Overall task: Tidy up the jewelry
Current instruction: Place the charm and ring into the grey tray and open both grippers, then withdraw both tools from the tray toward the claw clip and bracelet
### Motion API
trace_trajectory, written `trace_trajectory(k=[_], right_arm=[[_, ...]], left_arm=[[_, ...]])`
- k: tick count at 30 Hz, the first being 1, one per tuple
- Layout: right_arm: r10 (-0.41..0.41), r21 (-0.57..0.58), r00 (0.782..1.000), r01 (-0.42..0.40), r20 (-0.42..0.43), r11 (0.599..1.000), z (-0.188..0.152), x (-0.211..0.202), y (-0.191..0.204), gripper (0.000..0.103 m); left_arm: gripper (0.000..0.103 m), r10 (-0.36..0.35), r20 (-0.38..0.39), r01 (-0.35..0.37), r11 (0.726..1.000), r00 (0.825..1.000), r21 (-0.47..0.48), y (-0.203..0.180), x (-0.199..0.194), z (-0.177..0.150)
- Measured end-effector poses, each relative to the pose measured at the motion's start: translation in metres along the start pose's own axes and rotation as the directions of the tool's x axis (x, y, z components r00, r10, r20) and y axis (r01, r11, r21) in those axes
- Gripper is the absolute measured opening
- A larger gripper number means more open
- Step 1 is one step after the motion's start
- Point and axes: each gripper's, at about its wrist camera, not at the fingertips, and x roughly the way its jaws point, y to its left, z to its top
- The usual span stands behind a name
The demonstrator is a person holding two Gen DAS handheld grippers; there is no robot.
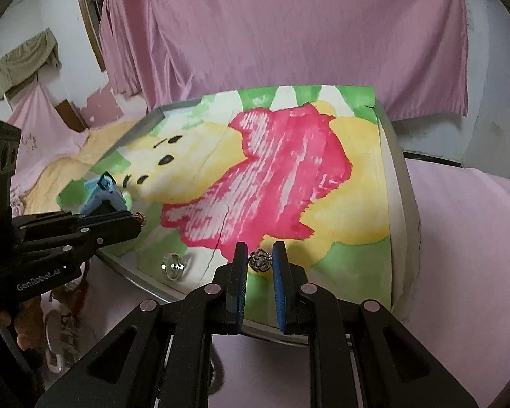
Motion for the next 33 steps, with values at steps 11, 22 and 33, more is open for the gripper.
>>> trace_trajectory(k=[11,22,33], right_arm=[[-0.016,0.033,0.996,0.013,0.091,0.999,-0.006,-0.026,-0.002,0.035],[-0.07,0.045,0.947,0.059,0.314,0.997,-0.027,-0.085,0.002,0.059],[-0.063,0.011,0.859,0.067,0.509,0.998,-0.07,-0.134,0.026,0.093]], left_arm=[[0.01,0.0,0.01,0.0,1.0,1.0,-0.008,0.001,-0.007,-0.005],[0.03,-0.038,0.125,0.04,0.999,0.991,-0.009,-0.006,-0.043,-0.021],[0.091,-0.027,0.389,0.066,0.994,0.921,-0.089,0.002,-0.116,-0.066]])
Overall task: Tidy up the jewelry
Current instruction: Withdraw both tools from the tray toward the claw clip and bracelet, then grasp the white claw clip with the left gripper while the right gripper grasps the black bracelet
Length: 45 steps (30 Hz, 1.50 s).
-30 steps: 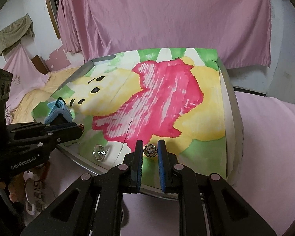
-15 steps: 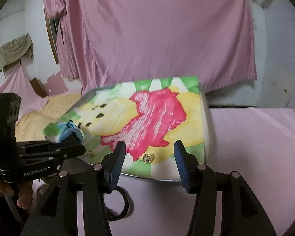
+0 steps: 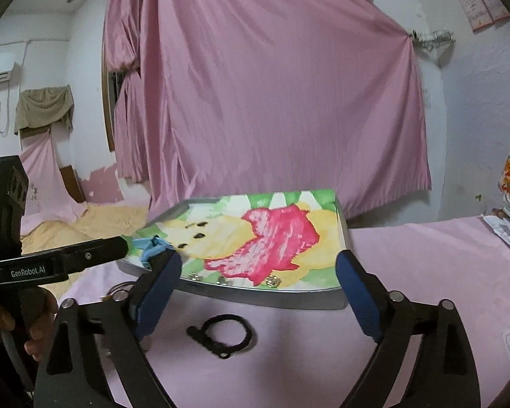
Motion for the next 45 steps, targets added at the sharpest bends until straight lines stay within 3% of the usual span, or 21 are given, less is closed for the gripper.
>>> trace_trajectory(k=[5,8,11,23,30,36,37,39,42,45], right_arm=[[-0.001,-0.017,0.998,0.002,0.068,1.0,-0.011,-0.025,0.008,0.093],[0.004,-0.012,0.996,-0.002,0.086,1.0,-0.017,-0.036,0.009,0.094],[0.003,-0.024,0.996,-0.001,0.088,1.0,-0.024,-0.042,0.011,0.095],[0.007,-0.036,0.994,-0.012,-0.111,0.999,-0.048,-0.026,0.003,0.095],[0.053,0.013,0.961,-0.052,-0.271,0.999,-0.056,-0.004,-0.007,0.095],[0.109,0.086,0.942,-0.085,-0.316,0.993,-0.055,0.009,-0.01,0.095],[0.111,0.086,0.941,-0.088,-0.318,0.992,-0.054,0.011,-0.008,0.094],[0.111,0.076,0.939,-0.091,-0.326,0.993,-0.052,0.015,-0.003,0.08],[0.121,0.08,0.931,-0.1,-0.345,0.992,-0.05,0.023,0.002,0.068],[0.132,0.097,0.923,-0.103,-0.361,0.99,-0.049,0.029,0.004,0.065]], left_arm=[[0.1,0.061,0.127,-0.061,0.998,0.99,-0.003,0.004,-0.035,-0.019],[0.102,0.11,0.199,-0.115,0.993,0.974,0.012,0.005,-0.056,-0.034],[0.102,0.132,0.216,-0.138,0.99,0.967,0.013,0.01,-0.069,-0.046],[0.102,0.14,0.112,-0.144,0.989,0.984,0.022,0.019,-0.069,-0.08],[0.102,0.088,0.003,-0.088,0.996,0.996,-0.011,0.019,-0.051,-0.086],[0.102,0.022,-0.064,-0.026,0.997,0.998,-0.073,0.022,-0.04,-0.086],[0.101,0.017,-0.068,-0.023,0.997,0.998,-0.077,0.022,-0.039,-0.086],[0.086,0.002,-0.08,-0.009,0.996,0.997,-0.086,0.021,-0.037,-0.085],[0.073,-0.016,-0.11,0.006,0.995,0.994,-0.097,0.02,-0.031,-0.084],[0.06,-0.037,-0.136,0.022,0.993,0.99,-0.113,0.019,-0.026,-0.084]])
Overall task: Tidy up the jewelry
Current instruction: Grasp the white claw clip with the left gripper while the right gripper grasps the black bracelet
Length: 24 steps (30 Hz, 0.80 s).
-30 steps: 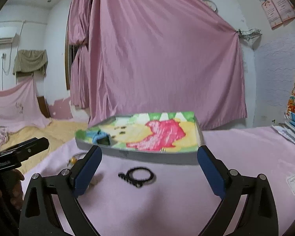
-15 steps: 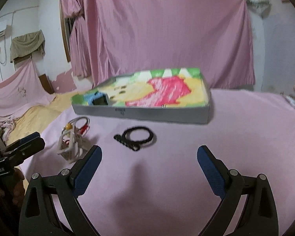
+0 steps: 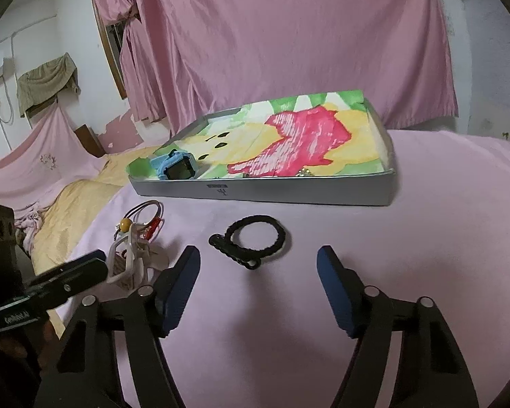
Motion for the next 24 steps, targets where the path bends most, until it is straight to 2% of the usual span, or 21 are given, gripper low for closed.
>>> trace_trajectory(k=[7,11,12,14,16,18,21,24], right_arm=[[0.046,0.082,0.997,-0.041,-0.066,0.996,0.006,0.021,-0.006,0.055],[0.078,0.125,0.993,-0.066,-0.09,0.99,0.006,0.031,-0.007,0.049],[0.086,0.133,0.992,-0.073,-0.092,0.988,0.006,0.033,-0.007,0.045],[0.098,0.147,0.991,-0.084,-0.092,0.986,0.005,0.035,-0.008,0.045],[0.101,0.154,0.991,-0.087,-0.088,0.984,0.006,0.036,-0.008,0.037],[0.105,0.161,0.99,-0.089,-0.093,0.983,0.005,0.038,-0.008,0.024],[0.108,0.167,0.99,-0.091,-0.093,0.982,0.005,0.038,-0.009,0.016],[0.112,0.161,0.99,-0.096,-0.088,0.982,0.004,0.037,-0.008,0.01]], left_arm=[[0.045,-0.027,-0.029,0.026,0.999,0.999,-0.026,0.001,0.01,0.001],[0.031,-0.014,-0.037,0.012,0.999,0.999,-0.035,0.003,0.013,0.004],[0.03,-0.017,-0.039,0.015,0.999,0.999,-0.041,0.005,0.014,0.005],[0.028,-0.025,-0.039,0.023,0.998,0.999,-0.05,0.006,0.014,0.006],[0.02,-0.037,-0.036,0.036,0.998,0.999,-0.045,0.005,0.014,0.006],[0.016,-0.04,-0.035,0.039,0.999,0.999,-0.034,0.003,0.014,0.007],[0.009,-0.053,-0.037,0.052,0.999,0.998,-0.011,-0.002,0.014,0.007],[0.009,-0.046,-0.038,0.047,0.999,0.998,0.015,-0.008,0.015,0.007]])
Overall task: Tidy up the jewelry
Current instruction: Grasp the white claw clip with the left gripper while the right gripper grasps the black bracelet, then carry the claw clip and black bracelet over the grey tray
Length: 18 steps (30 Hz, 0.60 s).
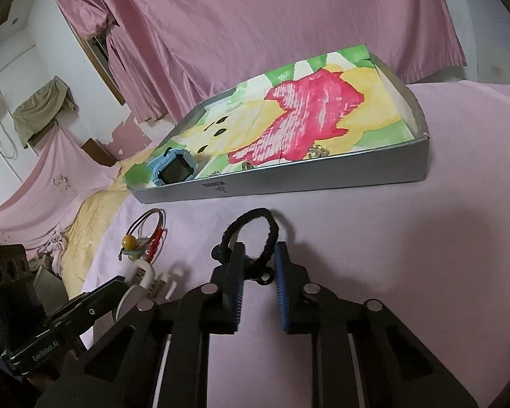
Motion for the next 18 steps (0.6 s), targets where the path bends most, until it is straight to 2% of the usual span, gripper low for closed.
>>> trace_trajectory(k=[6,12,18], right_arm=[[0.019,-0.009,0.999,-0.019,0.031,1.0,0.0,-0.006,0.0,0.005],[0.053,-0.013,0.993,-0.052,0.106,0.999,0.002,-0.02,-0.001,0.005],[0.058,-0.054,0.98,-0.049,0.189,0.997,0.011,-0.038,0.003,0.005]], left_arm=[[0.008,0.021,0.03,-0.021,0.999,0.999,0.024,-0.005,-0.006,0.002],[0.008,0.032,0.097,-0.036,0.999,0.995,0.035,-0.008,-0.017,0.012],[0.008,0.035,0.163,-0.043,0.998,0.986,0.048,-0.012,-0.021,0.033]])
